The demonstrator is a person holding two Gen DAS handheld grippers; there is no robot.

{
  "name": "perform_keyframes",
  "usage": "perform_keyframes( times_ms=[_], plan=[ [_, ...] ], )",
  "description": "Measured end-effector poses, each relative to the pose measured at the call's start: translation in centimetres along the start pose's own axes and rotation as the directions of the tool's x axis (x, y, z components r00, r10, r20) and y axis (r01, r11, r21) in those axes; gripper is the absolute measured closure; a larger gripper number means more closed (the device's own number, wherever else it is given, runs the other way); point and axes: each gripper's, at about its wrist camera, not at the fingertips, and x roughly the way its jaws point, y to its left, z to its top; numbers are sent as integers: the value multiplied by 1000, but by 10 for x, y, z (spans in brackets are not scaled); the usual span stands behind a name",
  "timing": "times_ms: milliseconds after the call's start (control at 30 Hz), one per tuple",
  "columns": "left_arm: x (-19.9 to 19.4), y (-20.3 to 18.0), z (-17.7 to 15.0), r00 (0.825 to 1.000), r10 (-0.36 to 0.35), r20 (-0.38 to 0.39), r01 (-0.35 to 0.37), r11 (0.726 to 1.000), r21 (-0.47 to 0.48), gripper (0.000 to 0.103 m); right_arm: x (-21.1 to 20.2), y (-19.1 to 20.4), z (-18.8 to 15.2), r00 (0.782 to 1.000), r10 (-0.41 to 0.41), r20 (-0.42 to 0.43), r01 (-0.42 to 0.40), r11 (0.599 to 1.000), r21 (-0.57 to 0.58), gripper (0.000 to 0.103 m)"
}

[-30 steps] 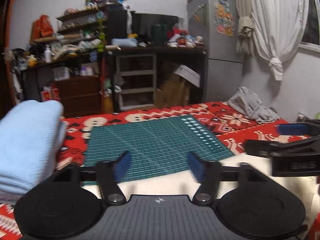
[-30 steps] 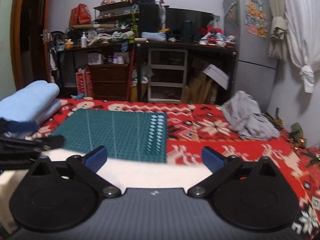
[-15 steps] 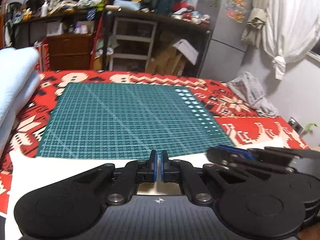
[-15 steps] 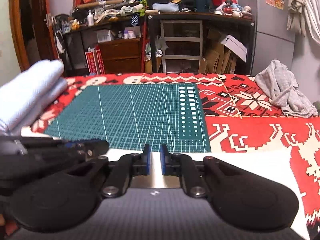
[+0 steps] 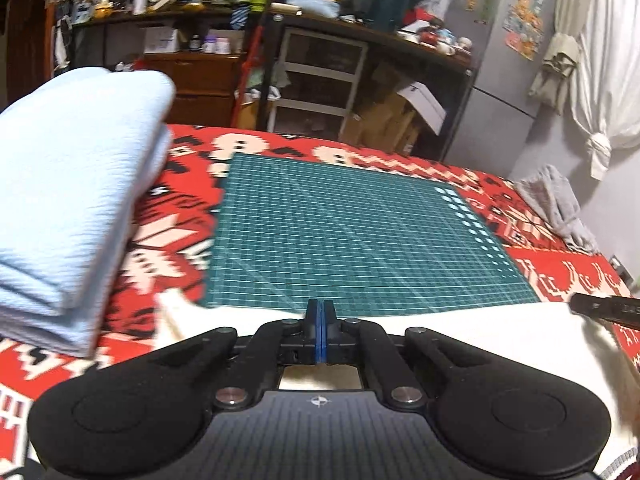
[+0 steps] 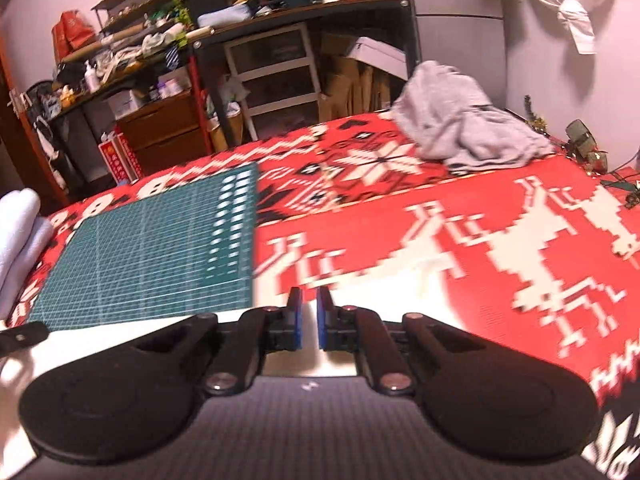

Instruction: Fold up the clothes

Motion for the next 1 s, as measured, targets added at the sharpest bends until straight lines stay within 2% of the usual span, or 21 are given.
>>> perform_keyframes(
  times_ms=[100,233,400,467,500,533,567,600,633,667,867,900,933,967,1000],
  plan=[
    [-4,12,1,999,39,9,-39,999,6,100,0,-21,4,1000,29,-1,-29,999,42,103],
    [-9,27,1,998,54,15,-54,999,4,100,2,-41,11,1000,16,4,-16,997,79,103],
    [-18,31,1,993,108,38,-109,993,33,100,3,-58,19,1000,-2,9,0,992,122,103],
    [-21,36,2,994,103,35,-103,995,17,100,2,-61,21,1000,-8,13,7,993,116,103],
    [-23,37,2,994,105,38,-105,994,16,99,1,-61,21,1000,-15,13,13,994,108,101],
    [-25,38,2,993,112,44,-113,993,20,97,-1,-62,22,1000,-21,14,20,995,99,89],
    [-27,38,3,991,120,51,-121,992,24,95,-2,-62,22,1000,-28,14,26,995,91,75],
    [-30,38,3,990,128,57,-129,991,28,85,-3,-63,22,999,-34,15,33,996,83,72],
    [-31,39,3,987,144,64,-147,989,32,64,-5,-63,22,999,-41,16,39,996,74,72],
    [-33,39,3,984,160,74,-163,986,32,56,-6,-64,23,999,-47,16,46,997,66,72],
    [-25,44,2,989,143,27,-143,989,32,57,-7,-58,22,999,-41,1,41,999,7,67],
    [-23,47,2,992,127,21,-128,992,15,62,-5,-56,21,999,-39,-8,39,999,-1,67],
    [-21,50,1,994,112,16,-112,994,-2,72,-4,-54,21,999,-34,-18,34,999,-7,74],
    [-20,52,1,996,85,11,-85,996,-25,79,-2,-53,20,999,-29,-28,29,1000,-12,86],
    [-21,53,1,997,77,14,-76,997,-32,87,-2,-52,20,999,-28,-27,27,999,-19,87]
  ],
)
